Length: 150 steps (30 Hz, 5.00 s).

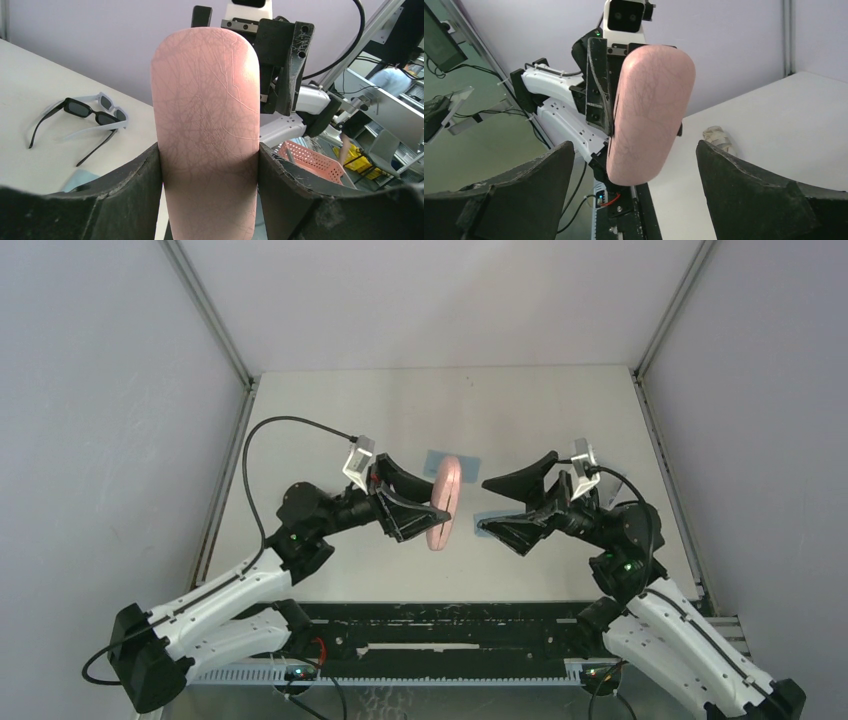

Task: Organize the sunglasses
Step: Open the sunglasses case, then place the sunglasses case at the center of the board.

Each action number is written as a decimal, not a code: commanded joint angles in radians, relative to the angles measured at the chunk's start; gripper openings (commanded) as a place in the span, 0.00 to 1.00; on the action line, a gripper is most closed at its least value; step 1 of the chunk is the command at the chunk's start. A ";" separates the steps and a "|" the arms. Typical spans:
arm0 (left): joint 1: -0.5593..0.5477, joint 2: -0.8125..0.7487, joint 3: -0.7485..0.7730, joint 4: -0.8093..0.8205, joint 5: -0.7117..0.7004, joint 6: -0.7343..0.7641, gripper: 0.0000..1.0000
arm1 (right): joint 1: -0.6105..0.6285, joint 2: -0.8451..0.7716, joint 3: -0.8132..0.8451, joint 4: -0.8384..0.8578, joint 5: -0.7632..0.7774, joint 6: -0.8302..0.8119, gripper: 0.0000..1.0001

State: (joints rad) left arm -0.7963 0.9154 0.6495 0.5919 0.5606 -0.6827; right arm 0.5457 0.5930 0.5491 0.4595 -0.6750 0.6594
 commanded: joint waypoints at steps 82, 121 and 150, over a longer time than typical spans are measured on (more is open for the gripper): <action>-0.020 0.104 0.405 -0.914 -0.642 0.481 0.00 | 0.235 0.060 0.256 -0.771 1.034 -0.183 0.92; -0.266 0.800 0.523 -1.176 -1.446 0.497 0.29 | 0.146 -0.122 0.169 -1.110 1.217 0.014 0.92; -0.300 0.800 0.501 -1.139 -1.327 0.467 0.90 | 0.146 -0.131 0.151 -1.108 1.185 0.016 0.95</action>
State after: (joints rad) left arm -1.0912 1.7729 1.1076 -0.5671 -0.7792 -0.1921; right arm 0.6952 0.4706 0.7044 -0.6590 0.5106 0.6594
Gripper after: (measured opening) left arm 0.891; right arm 0.950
